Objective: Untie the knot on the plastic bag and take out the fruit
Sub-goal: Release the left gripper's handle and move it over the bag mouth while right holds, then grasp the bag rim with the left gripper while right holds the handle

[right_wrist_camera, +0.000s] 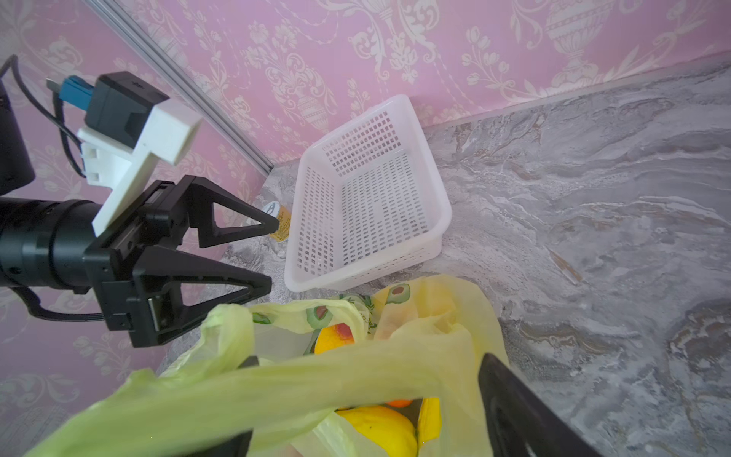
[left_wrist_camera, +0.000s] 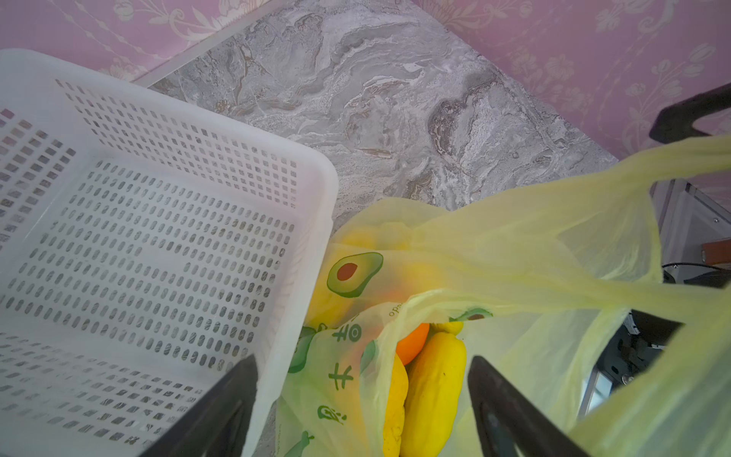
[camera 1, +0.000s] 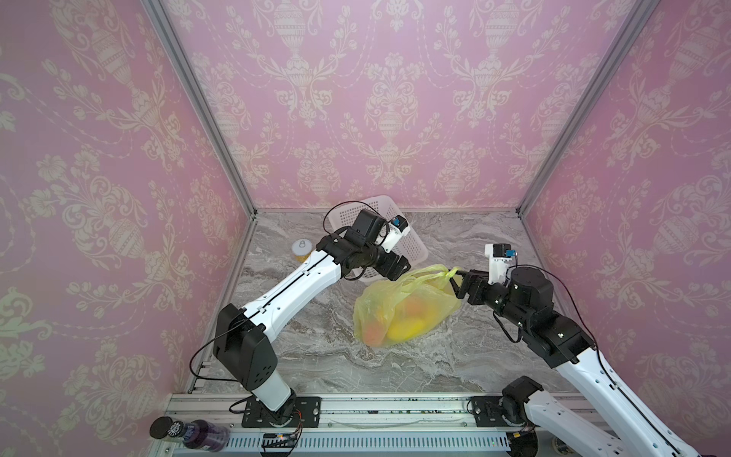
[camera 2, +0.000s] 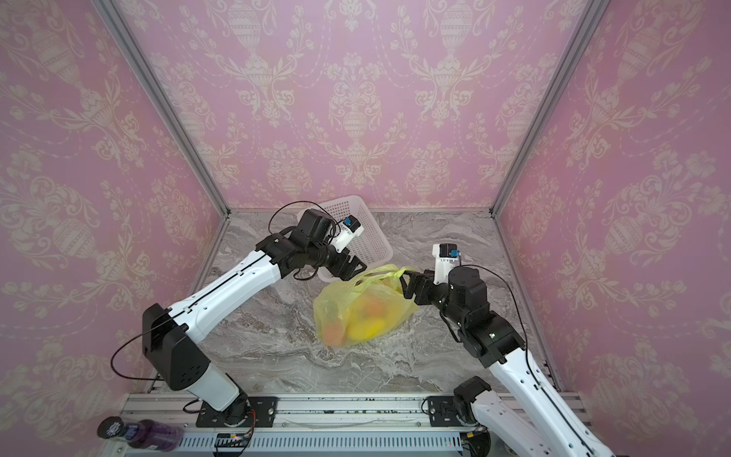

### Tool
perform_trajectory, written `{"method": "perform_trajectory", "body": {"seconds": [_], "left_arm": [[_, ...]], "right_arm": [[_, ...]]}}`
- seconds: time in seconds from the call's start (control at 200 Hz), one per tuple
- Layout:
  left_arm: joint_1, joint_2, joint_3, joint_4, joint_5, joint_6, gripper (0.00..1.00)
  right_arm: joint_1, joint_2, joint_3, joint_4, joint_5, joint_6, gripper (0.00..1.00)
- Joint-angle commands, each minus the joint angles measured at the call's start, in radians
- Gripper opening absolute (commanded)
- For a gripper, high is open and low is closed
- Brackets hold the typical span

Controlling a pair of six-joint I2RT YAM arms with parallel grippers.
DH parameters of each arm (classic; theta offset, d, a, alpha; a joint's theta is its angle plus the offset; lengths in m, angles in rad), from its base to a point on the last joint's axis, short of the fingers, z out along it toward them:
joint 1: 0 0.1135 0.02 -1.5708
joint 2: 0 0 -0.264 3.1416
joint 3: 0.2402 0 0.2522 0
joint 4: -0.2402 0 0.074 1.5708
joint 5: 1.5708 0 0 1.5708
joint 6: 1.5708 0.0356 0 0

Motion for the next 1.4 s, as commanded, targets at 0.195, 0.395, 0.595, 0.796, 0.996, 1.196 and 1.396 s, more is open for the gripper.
{"method": "perform_trajectory", "body": {"seconds": [0.195, 0.395, 0.595, 0.796, 0.996, 1.196, 1.396], "left_arm": [[0.024, -0.053, 0.018, 0.027, -0.067, 0.021, 0.86], [0.088, -0.033, 0.060, 0.132, -0.150, 0.012, 0.90], [0.103, 0.113, 0.225, 0.145, -0.134, 0.072, 0.90], [0.089, 0.292, 0.379, 0.055, 0.114, 0.172, 0.84], [0.028, 0.205, 0.198, 0.093, 0.206, 0.328, 0.84], [0.026, 0.064, -0.003, 0.164, 0.273, 0.359, 0.87], [0.025, 0.047, -0.074, 0.209, 0.146, 0.349, 0.91]], "right_arm": [[0.017, 0.186, 0.198, 0.029, 0.013, -0.082, 0.59], [0.016, 0.221, 0.330, -0.028, 0.101, -0.085, 0.00], [0.017, 0.170, 0.305, -0.023, 0.154, -0.047, 0.00], [0.014, 0.174, 0.278, -0.019, 0.160, -0.039, 0.00], [0.004, 0.199, 0.278, -0.028, 0.199, -0.033, 0.00], [-0.026, 0.199, 0.271, -0.033, 0.220, -0.013, 0.00], [-0.038, 0.198, 0.271, -0.026, 0.194, 0.000, 0.00]]}}
